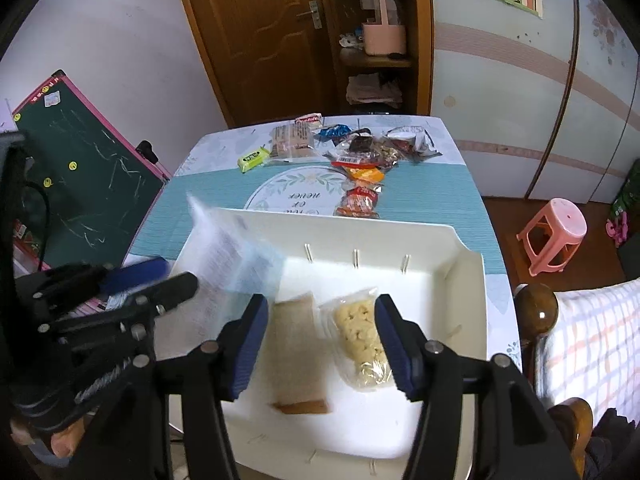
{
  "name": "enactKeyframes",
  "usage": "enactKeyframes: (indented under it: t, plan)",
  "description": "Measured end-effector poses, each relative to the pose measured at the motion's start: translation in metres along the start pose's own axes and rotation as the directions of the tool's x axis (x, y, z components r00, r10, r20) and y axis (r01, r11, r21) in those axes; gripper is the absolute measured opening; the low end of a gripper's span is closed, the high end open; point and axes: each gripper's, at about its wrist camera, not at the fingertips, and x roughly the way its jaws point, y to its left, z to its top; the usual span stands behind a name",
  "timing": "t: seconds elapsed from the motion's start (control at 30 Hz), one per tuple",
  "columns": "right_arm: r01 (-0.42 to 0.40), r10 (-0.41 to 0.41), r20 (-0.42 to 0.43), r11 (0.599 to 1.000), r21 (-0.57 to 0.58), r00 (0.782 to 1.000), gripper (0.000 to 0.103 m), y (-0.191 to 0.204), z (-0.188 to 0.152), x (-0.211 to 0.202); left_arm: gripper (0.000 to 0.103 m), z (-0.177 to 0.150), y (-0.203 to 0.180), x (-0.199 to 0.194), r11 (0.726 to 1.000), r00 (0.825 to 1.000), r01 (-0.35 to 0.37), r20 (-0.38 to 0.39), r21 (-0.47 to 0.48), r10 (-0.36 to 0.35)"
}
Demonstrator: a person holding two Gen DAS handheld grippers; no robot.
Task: Organize snacks
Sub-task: 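Carry both packages to the tray and release them inside, then move both grippers back over the remaining snacks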
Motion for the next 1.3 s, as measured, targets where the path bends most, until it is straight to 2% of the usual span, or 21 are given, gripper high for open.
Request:
enactKeyframes:
  t: [0.07, 0.13, 0.63, 1.3]
  plan:
    - [0.012, -0.012, 0.006, 1.0, 0.014, 1.0, 0.058, -0.003, -0.001, -0.001, 0.076, 0.0, 0.003, -0.001, 1.0, 1.0, -0.027, 0.006, -0.01, 0.027]
    - [0.008, -0.009, 0.009, 0.999, 0.033, 1.0, 0.059, -0.007, -0.002, -0.001, 0.079, -0.001, 0.007, -0.001, 1.0, 1.0, -0.014, 0.002, -0.028, 0.014]
    - [0.023, -0.022, -0.008, 0.999, 0.043, 1.0, 0.059, -0.01, -0.005, 0.002, 0.079, -0.001, 0.006, 0.002, 0.999, 0.999, -0.029, -0.019, -0.019, 0.028]
    - [0.0, 0.005, -0.06, 0.997, 0.074, 0.998, 0.059, -0.015, -0.007, 0.02, 0.079, -0.001, 0.005, 0.018, 0.999, 0.997, -0.048, -0.057, 0.004, 0.048]
